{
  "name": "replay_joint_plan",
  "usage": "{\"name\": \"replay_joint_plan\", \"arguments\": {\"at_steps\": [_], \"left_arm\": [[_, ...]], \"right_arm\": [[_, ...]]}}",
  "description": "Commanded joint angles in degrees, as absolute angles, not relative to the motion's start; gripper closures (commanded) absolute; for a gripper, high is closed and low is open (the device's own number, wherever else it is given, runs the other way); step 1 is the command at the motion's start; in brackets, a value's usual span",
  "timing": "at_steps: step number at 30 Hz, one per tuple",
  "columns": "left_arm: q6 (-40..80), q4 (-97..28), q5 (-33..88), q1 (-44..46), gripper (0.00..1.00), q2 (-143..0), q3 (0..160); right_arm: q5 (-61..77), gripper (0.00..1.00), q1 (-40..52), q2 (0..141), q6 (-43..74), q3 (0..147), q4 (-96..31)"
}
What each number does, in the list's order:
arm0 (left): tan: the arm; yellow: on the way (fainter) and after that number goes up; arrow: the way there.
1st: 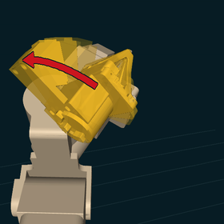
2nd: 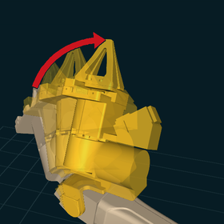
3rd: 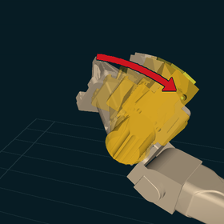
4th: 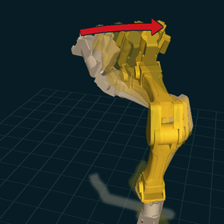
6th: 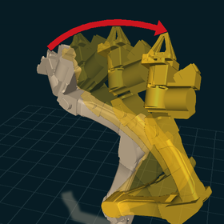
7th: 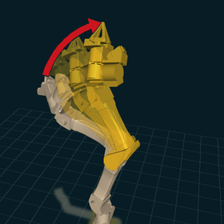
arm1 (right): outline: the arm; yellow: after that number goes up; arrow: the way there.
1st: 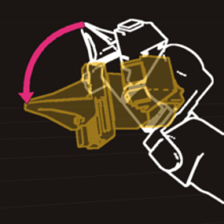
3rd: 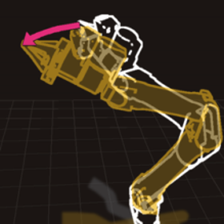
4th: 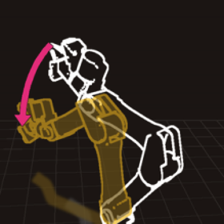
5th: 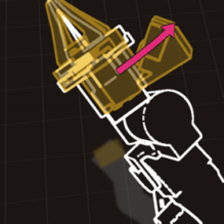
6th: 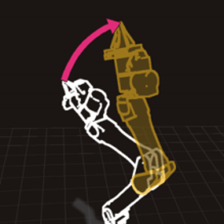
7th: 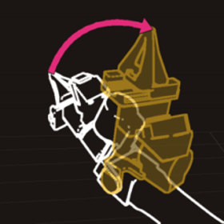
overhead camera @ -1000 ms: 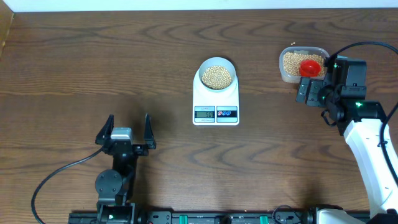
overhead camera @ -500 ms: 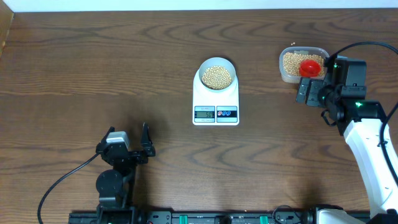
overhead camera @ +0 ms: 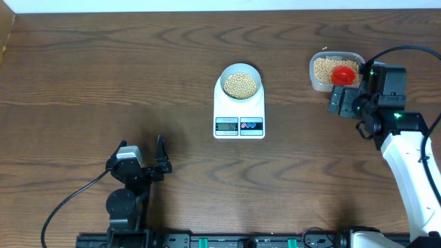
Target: Scoop item into bowl and weigh 50g on scale
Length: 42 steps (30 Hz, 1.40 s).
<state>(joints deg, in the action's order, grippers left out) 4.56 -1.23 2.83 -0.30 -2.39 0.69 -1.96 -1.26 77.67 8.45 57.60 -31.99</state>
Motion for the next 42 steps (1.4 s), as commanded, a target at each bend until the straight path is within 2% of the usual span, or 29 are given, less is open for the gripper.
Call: {"name": "replay_joint_plan", "arguments": {"at_steps": [1, 42], "left_arm": [[5.23, -4.03, 2.09, -0.51, 0.04, -1.67, 0.23], [5.23, -3.99, 2.09, 0.78, 0.04, -0.34, 0.23]], "right_arm": [[-2.44, 0.01, -1.08, 77.10, 7.64, 58.61, -32.03], [-2.44, 0.01, -1.08, 77.10, 7.64, 58.61, -32.05]]}}
